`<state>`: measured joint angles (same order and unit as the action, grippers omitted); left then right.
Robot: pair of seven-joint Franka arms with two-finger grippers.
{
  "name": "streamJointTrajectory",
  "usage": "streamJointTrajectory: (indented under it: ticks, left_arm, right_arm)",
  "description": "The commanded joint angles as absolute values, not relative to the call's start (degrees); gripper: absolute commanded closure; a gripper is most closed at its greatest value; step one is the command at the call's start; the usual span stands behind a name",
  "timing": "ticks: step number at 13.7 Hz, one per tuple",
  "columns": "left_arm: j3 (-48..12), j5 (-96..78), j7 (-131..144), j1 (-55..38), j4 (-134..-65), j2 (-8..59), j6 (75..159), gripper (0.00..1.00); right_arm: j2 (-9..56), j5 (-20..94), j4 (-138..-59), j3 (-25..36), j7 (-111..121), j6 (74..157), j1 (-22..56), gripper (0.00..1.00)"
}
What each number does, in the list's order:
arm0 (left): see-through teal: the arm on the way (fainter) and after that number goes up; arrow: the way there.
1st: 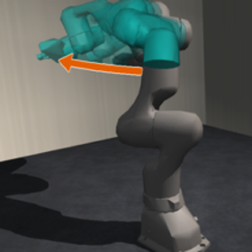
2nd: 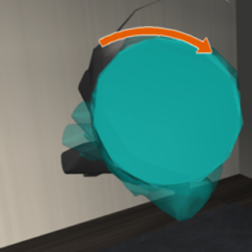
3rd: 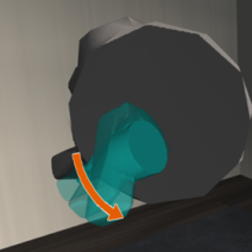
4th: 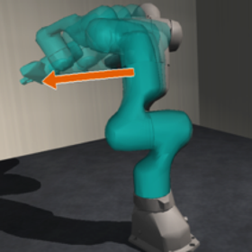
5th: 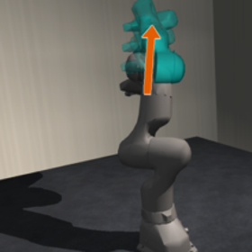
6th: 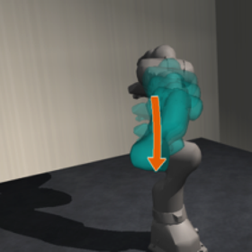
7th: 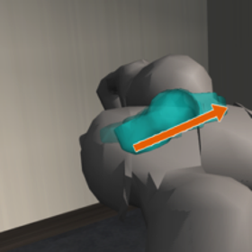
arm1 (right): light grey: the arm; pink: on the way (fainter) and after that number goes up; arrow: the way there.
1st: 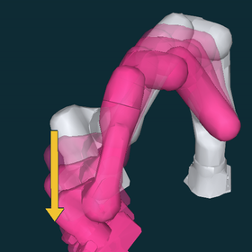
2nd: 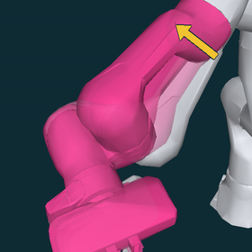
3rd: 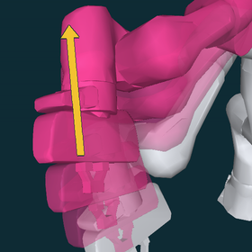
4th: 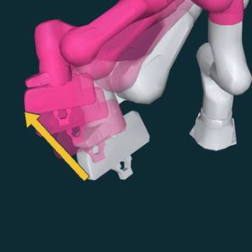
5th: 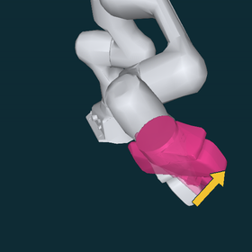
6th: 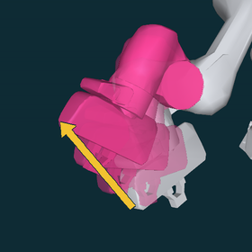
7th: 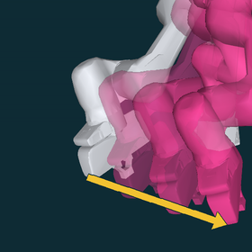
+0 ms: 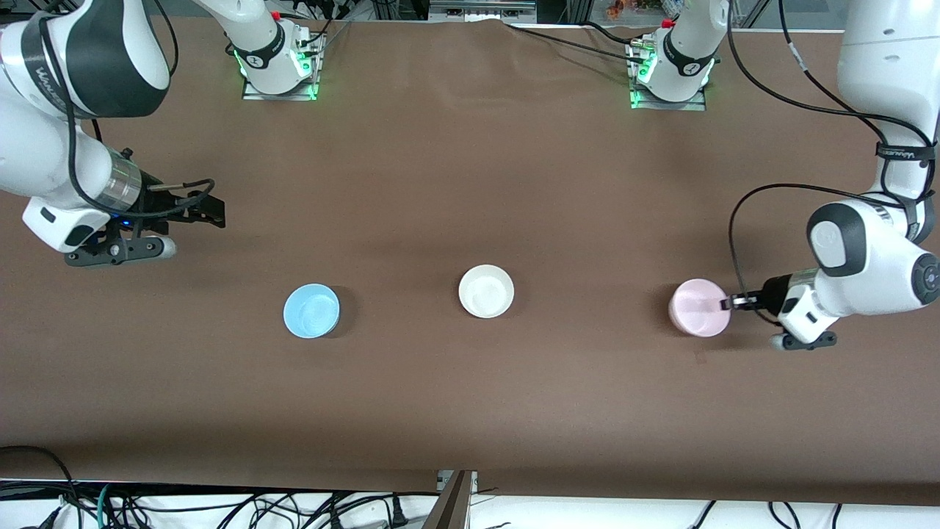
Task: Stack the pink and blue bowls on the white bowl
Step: 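Carry the pink bowl onto the white bowl while the right gripper reaches the blue bowl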
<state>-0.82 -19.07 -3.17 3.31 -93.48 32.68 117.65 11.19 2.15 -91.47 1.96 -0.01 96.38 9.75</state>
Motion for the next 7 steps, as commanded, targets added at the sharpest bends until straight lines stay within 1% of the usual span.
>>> streamJointTrajectory:
  ticks: [1,3,4,5,6,7]
  left_arm:
    - [-4.2,-20.0,9.4,-1.9,-88.7,33.4,116.2,1.00]
    - [-5.7,-20.2,19.1,-8.4,-86.4,35.1,117.1,1.00]
    - [-6.3,-20.2,23.8,-11.0,-84.0,36.8,118.5,1.00]
    - [-6.9,-20.2,26.9,-12.7,-82.0,38.0,119.5,1.00]
    - [-7.6,-20.1,27.7,-14.2,-81.4,38.8,120.6,1.00]
    - [-8.3,-20.0,27.8,-15.5,-81.4,39.0,121.7,1.00]
  right_arm:
    - [12.7,2.5,-90.4,1.6,0.5,96.1,9.8,0.00]
    - [13.4,2.6,-90.4,1.7,0.4,96.4,9.6,0.00]
    - [16.1,2.7,-90.4,1.7,0.4,96.3,9.7,0.00]
    - [17.4,3.0,-90.4,1.8,1.2,97.0,9.3,0.00]
    - [18.0,2.9,-90.4,1.8,2.1,98.5,9.3,0.00]
    - [20.3,2.9,-90.4,1.8,2.2,101.0,9.7,0.00]
